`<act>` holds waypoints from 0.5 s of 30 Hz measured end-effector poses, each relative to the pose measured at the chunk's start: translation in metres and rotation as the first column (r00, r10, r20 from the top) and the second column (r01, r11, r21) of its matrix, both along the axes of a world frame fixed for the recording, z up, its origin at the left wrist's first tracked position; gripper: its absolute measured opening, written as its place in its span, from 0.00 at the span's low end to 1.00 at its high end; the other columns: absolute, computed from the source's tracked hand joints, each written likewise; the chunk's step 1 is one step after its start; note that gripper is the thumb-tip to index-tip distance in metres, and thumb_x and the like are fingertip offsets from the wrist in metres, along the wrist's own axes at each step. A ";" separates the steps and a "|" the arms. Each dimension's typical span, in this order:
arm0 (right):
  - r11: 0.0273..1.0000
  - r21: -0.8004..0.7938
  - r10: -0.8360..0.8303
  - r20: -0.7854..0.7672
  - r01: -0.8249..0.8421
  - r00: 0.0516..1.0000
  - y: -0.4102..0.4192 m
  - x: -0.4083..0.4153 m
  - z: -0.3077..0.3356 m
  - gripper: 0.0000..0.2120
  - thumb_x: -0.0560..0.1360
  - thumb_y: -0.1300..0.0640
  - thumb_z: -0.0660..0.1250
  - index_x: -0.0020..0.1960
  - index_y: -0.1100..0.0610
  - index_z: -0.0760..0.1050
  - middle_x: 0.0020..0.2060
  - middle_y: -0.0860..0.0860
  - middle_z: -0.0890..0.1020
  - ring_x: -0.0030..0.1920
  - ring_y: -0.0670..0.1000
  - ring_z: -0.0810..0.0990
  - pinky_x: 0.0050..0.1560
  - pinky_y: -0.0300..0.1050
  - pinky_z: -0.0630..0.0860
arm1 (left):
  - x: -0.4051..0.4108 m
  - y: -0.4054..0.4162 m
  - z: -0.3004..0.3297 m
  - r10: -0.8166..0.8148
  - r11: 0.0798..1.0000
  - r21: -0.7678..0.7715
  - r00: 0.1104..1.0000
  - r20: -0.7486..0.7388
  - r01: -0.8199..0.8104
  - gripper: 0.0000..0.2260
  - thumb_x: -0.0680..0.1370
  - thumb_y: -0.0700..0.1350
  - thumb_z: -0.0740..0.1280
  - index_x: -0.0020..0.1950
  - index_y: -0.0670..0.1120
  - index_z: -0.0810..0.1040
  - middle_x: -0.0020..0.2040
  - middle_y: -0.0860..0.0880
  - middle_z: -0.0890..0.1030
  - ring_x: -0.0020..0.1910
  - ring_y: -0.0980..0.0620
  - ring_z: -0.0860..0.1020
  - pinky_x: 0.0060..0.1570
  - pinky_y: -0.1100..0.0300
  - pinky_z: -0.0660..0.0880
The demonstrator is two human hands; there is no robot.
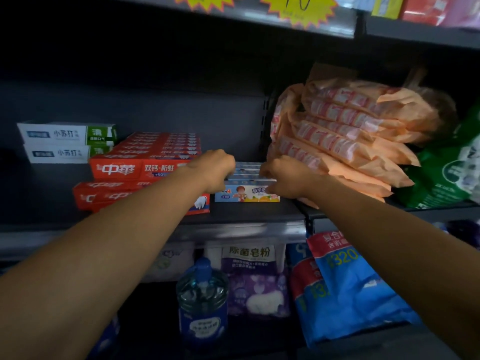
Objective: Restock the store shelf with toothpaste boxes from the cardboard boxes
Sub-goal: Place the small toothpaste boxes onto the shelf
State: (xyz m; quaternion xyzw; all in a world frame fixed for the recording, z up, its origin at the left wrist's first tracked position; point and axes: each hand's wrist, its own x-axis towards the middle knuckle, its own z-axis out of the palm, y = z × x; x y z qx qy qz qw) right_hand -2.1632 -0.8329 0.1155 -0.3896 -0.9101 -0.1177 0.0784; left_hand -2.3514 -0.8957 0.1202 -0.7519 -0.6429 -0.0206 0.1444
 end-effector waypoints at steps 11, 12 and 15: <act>0.979 0.002 0.201 -0.110 -0.202 0.973 -0.115 0.014 -0.045 0.15 0.70 0.56 0.71 0.55 0.59 0.77 0.51 0.56 0.80 0.52 0.57 0.78 0.48 0.45 0.70 | 0.009 -0.117 -0.038 -0.296 0.955 -0.030 0.955 0.009 0.297 0.15 0.70 0.42 0.72 0.56 0.47 0.81 0.51 0.45 0.83 0.50 0.43 0.80 0.49 0.49 0.76; 0.975 -0.033 0.213 -0.103 -0.218 0.971 -0.126 0.013 -0.059 0.16 0.70 0.56 0.71 0.56 0.58 0.77 0.52 0.56 0.80 0.52 0.57 0.78 0.49 0.46 0.72 | 0.006 -0.130 -0.053 -0.293 0.954 -0.069 0.956 0.012 0.293 0.15 0.70 0.42 0.72 0.57 0.47 0.81 0.52 0.46 0.83 0.50 0.44 0.80 0.49 0.49 0.76; 0.956 -0.137 0.251 -0.064 -0.258 0.966 -0.152 0.004 -0.105 0.16 0.72 0.55 0.70 0.57 0.57 0.76 0.53 0.55 0.79 0.52 0.57 0.77 0.50 0.51 0.75 | -0.010 -0.160 -0.108 -0.277 0.938 -0.212 0.961 0.019 0.275 0.14 0.72 0.45 0.72 0.58 0.48 0.81 0.52 0.47 0.82 0.50 0.47 0.80 0.48 0.50 0.77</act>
